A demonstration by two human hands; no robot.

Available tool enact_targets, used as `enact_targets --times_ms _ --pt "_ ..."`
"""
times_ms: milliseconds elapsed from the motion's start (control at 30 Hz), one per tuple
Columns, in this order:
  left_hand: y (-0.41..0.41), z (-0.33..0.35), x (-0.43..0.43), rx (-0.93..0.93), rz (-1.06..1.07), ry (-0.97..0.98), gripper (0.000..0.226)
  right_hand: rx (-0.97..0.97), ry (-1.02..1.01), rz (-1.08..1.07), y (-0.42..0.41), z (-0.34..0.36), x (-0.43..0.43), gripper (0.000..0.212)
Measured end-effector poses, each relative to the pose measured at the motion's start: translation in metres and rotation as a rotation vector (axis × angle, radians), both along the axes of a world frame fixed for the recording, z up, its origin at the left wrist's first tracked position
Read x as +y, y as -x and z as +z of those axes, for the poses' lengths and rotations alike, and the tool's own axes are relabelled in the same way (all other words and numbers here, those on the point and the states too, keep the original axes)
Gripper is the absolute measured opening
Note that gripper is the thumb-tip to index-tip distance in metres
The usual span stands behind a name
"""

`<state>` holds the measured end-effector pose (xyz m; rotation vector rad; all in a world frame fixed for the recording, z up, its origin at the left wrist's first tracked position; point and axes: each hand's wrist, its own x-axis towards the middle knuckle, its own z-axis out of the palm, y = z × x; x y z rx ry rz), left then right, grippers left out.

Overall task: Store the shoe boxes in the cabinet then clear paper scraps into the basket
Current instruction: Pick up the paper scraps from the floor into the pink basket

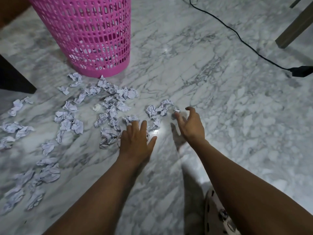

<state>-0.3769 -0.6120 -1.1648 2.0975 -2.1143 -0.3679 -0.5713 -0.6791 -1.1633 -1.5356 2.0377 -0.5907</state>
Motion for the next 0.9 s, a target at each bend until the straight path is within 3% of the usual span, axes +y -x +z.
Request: enact_targets --times_ms 100,267,400,600,733,800,900 --pt "0.002 -0.009 -0.01 -0.025 0.002 0.084 0.068 0.103 -0.064 0.061 -0.01 -0.007 -0.025 0.062" --pt "0.011 -0.023 -0.029 -0.062 -0.042 0.244 0.055 0.189 0.066 0.093 -0.021 -0.029 -0.038 0.038" --pt "0.018 -0.032 -0.038 -0.112 -0.112 0.277 0.031 -0.004 0.181 0.069 -0.023 -0.034 -0.04 0.025" --pt "0.014 -0.037 -0.042 -0.028 -0.16 0.419 0.021 -0.203 0.397 0.255 -0.043 -0.019 -0.064 0.022" --pt "0.0 -0.024 -0.033 0.06 -0.12 0.558 0.016 0.04 0.357 0.528 -0.066 -0.041 -0.073 0.041" --pt "-0.011 -0.019 -0.029 0.04 -0.046 0.558 0.021 0.111 0.346 0.613 -0.073 -0.049 -0.068 0.037" --pt "-0.028 -0.016 -0.021 0.001 0.053 0.51 0.026 0.054 0.446 0.655 -0.078 -0.05 -0.061 0.021"
